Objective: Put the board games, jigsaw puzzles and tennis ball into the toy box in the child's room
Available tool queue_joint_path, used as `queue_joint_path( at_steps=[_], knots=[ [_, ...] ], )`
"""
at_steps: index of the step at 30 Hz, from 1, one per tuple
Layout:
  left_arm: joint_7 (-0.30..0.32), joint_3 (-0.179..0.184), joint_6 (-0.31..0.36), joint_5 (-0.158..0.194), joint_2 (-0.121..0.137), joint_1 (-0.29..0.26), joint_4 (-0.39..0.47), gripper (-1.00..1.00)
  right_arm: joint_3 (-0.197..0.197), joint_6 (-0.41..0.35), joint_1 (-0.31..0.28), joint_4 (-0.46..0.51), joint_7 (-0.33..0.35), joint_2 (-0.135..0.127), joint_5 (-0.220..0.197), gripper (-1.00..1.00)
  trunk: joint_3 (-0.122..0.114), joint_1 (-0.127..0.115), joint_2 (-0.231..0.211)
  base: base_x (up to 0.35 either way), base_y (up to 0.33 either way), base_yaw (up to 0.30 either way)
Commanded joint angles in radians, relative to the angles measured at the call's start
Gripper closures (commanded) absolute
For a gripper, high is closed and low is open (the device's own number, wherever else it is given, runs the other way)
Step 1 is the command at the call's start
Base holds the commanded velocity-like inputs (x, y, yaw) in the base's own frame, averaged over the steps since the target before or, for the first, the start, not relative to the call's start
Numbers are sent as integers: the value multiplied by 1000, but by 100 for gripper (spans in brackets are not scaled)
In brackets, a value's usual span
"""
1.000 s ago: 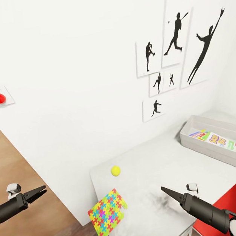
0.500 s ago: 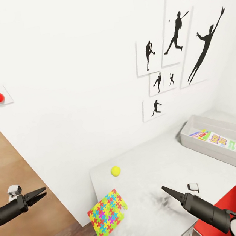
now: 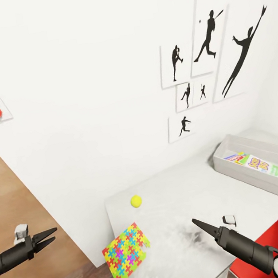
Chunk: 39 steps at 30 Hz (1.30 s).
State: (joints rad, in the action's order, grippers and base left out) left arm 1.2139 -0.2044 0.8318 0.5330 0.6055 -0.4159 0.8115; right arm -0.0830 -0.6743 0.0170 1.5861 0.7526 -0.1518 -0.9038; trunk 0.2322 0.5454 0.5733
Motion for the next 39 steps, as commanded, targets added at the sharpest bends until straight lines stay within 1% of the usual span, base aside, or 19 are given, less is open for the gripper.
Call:
queue_joint_path(
  at_steps=[1, 4, 6, 8, 9, 10, 11, 12, 13, 14, 15, 19, 25, 31, 39],
  knots=[
    [-3, 1, 8, 4, 0, -1, -1, -100, -1, -7, 0, 1, -1, 0, -6, -100, 5, 4, 9, 0, 0, 0],
    [-10, 1, 7, 3, 0, -1, -4, -100, -2, -8, 1, 1, 2, -2, -7, -100, 14, 16, 30, 0, 0, 0],
    [-21, 2, 7, 3, -1, -1, -5, -100, -3, -8, 1, 2, 25, -4, -8, -100, 20, 23, 44, 0, 0, 0],
    [-43, 2, 8, 4, -1, -1, -6, -100, -8, -8, 1, 2, 67, -5, -8, -100, 27, 31, 58, 0, 0, 0],
    [-63, 2, 9, 4, -4, -1, -6, -100, -17, -8, 2, 2, 101, -5, -8, -100, 30, 35, 65, 0, 0, 0],
    [-87, 3, 12, 5, -11, -2, -6, -100, -30, -8, 6, 2, 134, -6, -8, -100, 33, 39, 72, 0, 0, 0],
    [-100, 3, 15, 5, -16, -2, -6, -100, -39, -8, 10, 2, 150, -6, -7, -100, 36, 43, 79, 0, 0, 0],
    [-127, 3, 24, 5, -25, -3, -6, -100, -61, -8, 18, 2, 177, -5, -7, -100, 39, 46, 86, 0, 0, 0],
    [-141, 3, 30, 5, -29, -3, -6, -100, -74, -9, 23, 2, 188, -5, -7, -100, 42, 50, 93, 0, 0, -5],
    [-167, 3, 42, 5, -37, -4, -6, -100, -100, -11, 32, 2, 205, -5, -8, -100, 45, 54, 100, 0, 0, -59],
    [-189, 3, 51, 5, -43, -4, -6, -100, -124, -13, 39, 1, 216, -5, -8, -100, 48, 58, 107, 0, 0, -126],
    [-222, 3, 63, 5, -56, -4, -9, -100, -169, -16, 53, 0, 231, -5, -11, -100, 59, 73, 135, 0, 0, -185],
    [-230, 3, 66, 5, -60, -13, -51, -100, -183, -17, 60, 0, 236, -4, -12, -100, 76, 96, 177, -76, 27, -191],
    [-234, 3, 66, 4, -58, -24, -78, -100, -184, -15, 61, 1, 237, -1, -11, -100, 94, 119, 219, -23, 9, -30],
    [-238, 2, 57, 4, -56, -43, -149, -100, -183, -15, 61, 2, 235, 3, -8, -100, 119, 150, 275, -95, 65, -3]
  ],
)
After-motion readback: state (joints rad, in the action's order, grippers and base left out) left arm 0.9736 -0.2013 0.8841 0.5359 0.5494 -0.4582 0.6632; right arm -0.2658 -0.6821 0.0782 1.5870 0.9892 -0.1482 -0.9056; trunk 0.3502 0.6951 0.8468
